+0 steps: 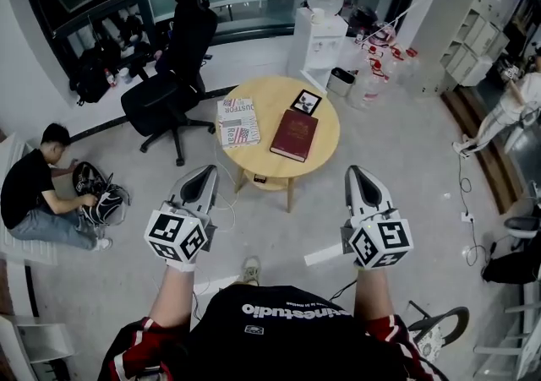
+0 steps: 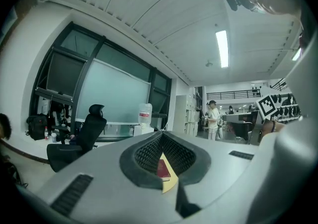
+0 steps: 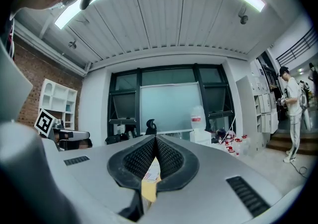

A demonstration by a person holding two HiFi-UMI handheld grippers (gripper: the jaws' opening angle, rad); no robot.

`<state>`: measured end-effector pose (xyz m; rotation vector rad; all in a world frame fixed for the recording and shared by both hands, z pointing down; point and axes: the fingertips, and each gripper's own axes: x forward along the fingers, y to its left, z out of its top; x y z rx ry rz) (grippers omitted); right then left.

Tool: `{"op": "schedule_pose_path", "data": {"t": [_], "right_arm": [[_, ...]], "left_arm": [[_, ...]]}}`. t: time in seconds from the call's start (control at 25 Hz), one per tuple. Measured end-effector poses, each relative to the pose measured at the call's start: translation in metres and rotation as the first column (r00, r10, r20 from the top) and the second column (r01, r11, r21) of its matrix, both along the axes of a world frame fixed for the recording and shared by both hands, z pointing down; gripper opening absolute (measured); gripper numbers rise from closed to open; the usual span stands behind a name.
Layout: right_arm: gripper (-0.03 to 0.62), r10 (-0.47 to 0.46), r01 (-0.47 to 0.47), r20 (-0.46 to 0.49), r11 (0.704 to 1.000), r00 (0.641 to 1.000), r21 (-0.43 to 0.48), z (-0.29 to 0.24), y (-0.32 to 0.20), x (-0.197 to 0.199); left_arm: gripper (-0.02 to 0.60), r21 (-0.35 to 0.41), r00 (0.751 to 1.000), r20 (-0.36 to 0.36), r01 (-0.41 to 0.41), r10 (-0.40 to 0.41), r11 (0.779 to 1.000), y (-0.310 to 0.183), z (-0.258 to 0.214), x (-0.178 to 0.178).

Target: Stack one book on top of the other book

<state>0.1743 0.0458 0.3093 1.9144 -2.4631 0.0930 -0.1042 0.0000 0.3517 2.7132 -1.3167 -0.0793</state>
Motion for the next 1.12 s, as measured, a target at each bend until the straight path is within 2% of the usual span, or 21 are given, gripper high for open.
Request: {"op": "schedule_pose_path", "data": {"t": [0.6,1.12], "right_arm": [[0.026,0.041,-0.041,-0.023,0.999,0.999,-0.001,-0.005,-0.091,-0.027],[0.026,0.063,-0.064,-0.048,0.998,0.997,-0.018,-0.002,-0.125,-0.051]], "left_arm": [[0.017,0.009,0.999,0.005,-0.033,0.033,0.999,-0.107,0.004,-0.026],[0.017,-0.011,0.998,-0.022,-0.065,0.064,0.998,-0.151,0.016,-0.045]]}}
